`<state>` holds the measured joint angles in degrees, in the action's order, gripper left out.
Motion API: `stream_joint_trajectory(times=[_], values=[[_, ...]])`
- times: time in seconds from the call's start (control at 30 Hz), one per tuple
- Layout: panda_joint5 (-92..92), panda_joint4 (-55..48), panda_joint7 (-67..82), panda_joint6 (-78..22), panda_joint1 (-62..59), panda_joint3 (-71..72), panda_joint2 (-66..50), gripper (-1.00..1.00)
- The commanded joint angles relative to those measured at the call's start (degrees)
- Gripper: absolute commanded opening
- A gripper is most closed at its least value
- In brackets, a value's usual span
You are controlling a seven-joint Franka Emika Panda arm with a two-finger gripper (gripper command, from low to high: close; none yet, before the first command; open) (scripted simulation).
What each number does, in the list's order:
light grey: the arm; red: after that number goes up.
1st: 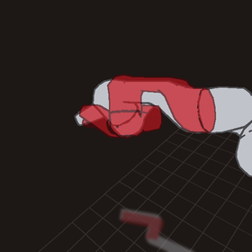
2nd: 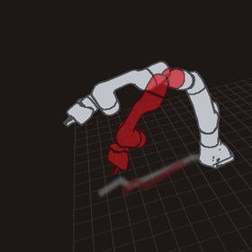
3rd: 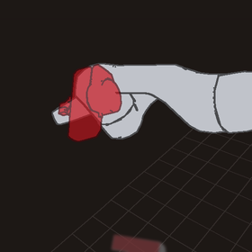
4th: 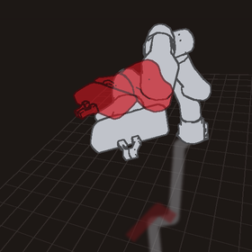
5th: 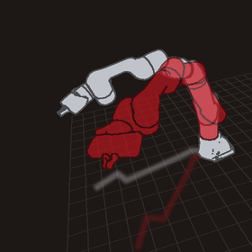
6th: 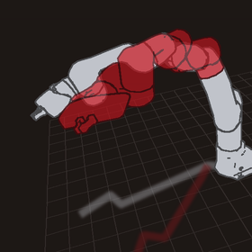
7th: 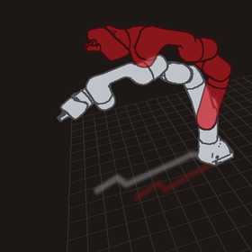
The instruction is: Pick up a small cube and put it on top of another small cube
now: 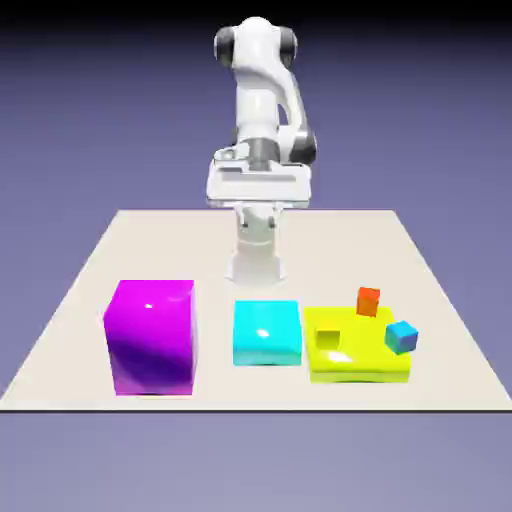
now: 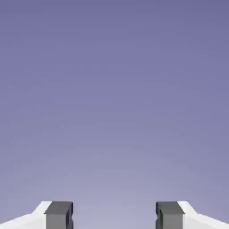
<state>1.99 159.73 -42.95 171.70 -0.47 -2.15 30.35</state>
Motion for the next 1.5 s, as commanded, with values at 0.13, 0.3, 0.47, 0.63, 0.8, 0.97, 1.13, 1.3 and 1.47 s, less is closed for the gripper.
stream_joint_trajectory(times=[0.13,0.3,0.47,0.63,0.8,0.97,1.13,1.3,1.47], values=[[7.9,-6.3,-3.7,-7.6,-8.8,-10.3,-8.9,0.0],[17.0,-11.6,-6.0,-18.0,-13.5,-20.2,-19.2,0.0],[26.1,-16.9,-8.3,-28.4,-18.1,-30.2,-29.6,0.0],[35.1,-21.4,-9.9,-39.4,-20.7,-39.3,-40.0,0.0],[44.0,-24.5,-10.0,-51.3,-19.5,-46.8,-50.3,0.0],[52.7,-26.8,-9.4,-63.8,-16.2,-53.5,-60.6,0.0],[61.5,-29.2,-8.7,-76.3,-12.9,-60.2,-70.8,0.0],[65.2,-29.3,-7.6,-82.2,-9.2,-62.1,-75.3,0.0],[73.9,-28.9,-5.3,-88.5,-4.2,-64.1,-85.6,0.0]])
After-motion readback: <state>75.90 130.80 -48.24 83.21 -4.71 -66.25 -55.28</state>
